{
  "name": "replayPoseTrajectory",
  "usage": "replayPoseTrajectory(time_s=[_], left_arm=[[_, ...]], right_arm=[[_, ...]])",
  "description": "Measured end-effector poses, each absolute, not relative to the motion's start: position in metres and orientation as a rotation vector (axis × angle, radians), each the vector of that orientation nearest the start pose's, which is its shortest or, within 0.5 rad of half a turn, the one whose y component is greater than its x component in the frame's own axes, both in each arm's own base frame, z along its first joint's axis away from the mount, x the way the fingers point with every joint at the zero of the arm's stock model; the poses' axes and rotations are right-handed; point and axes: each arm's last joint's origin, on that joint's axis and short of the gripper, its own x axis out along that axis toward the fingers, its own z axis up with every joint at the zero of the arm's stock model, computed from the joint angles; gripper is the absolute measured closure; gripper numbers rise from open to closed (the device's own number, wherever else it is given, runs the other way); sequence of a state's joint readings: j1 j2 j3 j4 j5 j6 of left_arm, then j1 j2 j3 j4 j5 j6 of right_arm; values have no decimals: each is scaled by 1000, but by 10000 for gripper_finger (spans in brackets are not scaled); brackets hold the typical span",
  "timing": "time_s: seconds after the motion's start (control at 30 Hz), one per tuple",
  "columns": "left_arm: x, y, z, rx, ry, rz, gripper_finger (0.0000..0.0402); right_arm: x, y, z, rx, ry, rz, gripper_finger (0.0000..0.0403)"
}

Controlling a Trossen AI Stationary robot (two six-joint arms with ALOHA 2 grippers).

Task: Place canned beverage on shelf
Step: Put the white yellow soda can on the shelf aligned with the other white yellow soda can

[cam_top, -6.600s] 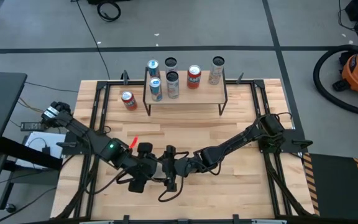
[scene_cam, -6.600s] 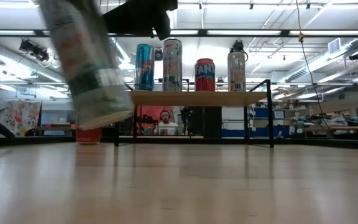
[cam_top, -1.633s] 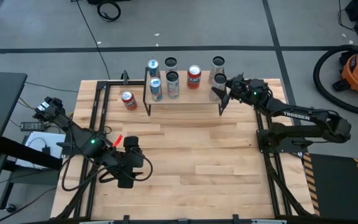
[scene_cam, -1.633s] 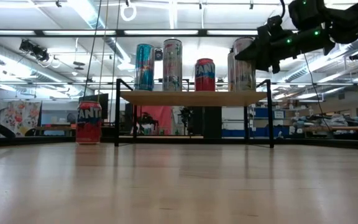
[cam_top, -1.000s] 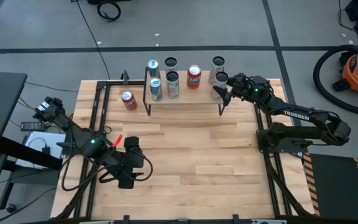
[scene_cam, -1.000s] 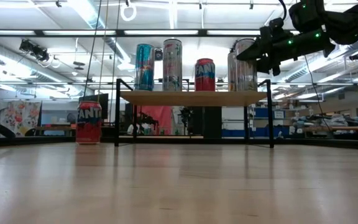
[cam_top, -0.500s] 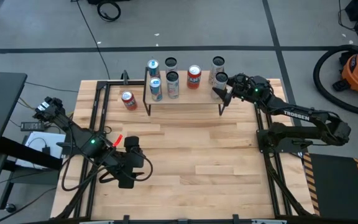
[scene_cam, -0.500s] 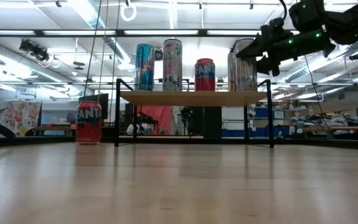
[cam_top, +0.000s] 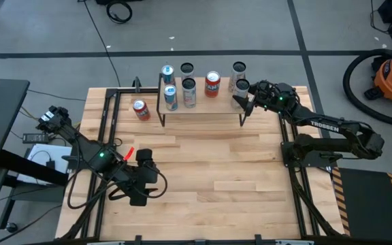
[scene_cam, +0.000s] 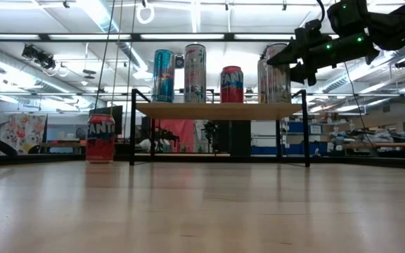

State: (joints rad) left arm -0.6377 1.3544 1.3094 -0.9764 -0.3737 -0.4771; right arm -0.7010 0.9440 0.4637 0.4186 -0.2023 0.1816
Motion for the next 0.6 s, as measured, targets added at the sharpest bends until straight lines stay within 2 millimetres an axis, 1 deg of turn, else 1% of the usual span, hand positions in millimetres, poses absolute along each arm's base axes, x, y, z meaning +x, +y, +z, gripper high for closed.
replayPoseTrajectory(time_s=[0.1, 0.3, 0.5, 0.6], left_arm=[[215, -146, 329, 53, 917, -22, 88], [215, -146, 329, 53, 917, -22, 88], [215, -146, 329, 53, 917, -22, 88], [215, -146, 329, 54, 917, -22, 88]], right_arm=[[161, -128, 251, 193, 15, -503, 73], [161, -128, 251, 174, 22, -497, 139], [161, -127, 250, 142, 47, -442, 141], [161, -127, 250, 129, 55, -385, 141]])
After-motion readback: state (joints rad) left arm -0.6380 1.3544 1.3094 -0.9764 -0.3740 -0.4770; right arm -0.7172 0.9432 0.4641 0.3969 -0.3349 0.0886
